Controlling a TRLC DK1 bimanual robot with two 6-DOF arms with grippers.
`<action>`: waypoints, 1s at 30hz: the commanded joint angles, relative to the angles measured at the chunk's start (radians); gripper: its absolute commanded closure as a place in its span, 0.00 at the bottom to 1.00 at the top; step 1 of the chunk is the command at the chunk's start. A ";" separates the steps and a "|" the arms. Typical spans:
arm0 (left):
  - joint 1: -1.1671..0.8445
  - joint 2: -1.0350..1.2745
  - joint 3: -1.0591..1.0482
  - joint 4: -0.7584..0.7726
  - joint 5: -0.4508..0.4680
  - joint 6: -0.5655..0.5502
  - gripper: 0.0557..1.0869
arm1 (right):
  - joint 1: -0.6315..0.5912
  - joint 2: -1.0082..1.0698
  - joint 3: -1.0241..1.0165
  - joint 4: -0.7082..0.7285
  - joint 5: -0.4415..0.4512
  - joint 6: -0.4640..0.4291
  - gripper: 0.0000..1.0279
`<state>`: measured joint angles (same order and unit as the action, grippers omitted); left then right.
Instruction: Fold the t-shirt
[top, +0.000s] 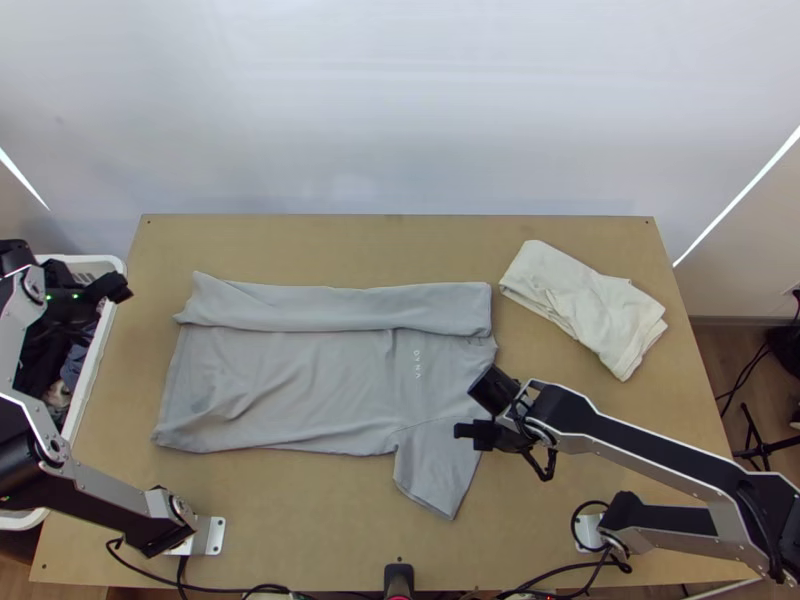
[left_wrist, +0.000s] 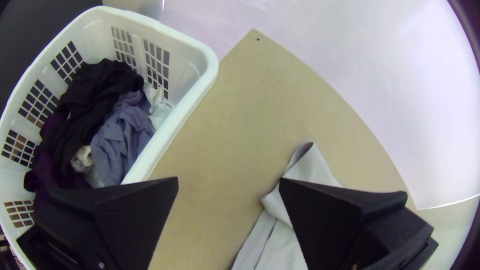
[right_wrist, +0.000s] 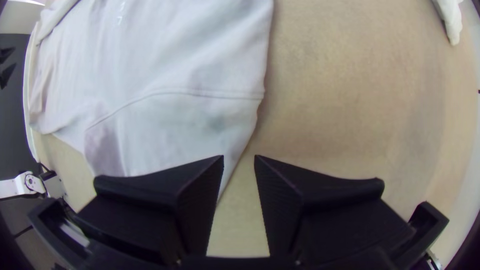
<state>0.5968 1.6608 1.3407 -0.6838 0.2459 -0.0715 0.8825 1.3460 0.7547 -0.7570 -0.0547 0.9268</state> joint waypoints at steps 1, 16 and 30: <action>0.034 -0.019 -0.018 -0.020 0.001 -0.004 0.05 | -0.007 0.012 -0.032 0.061 0.013 0.000 0.71; 0.113 -0.038 -0.141 -0.118 0.023 0.243 0.05 | 0.042 0.061 -0.032 0.111 0.013 0.006 0.75; 0.232 -0.113 -0.250 -0.401 -0.057 0.854 0.23 | 0.092 0.058 -0.034 0.085 0.052 0.003 0.97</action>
<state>0.7898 1.5929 1.1431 -0.9569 0.2142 0.5434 0.9642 1.4017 0.7227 -0.6556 -0.0101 0.9302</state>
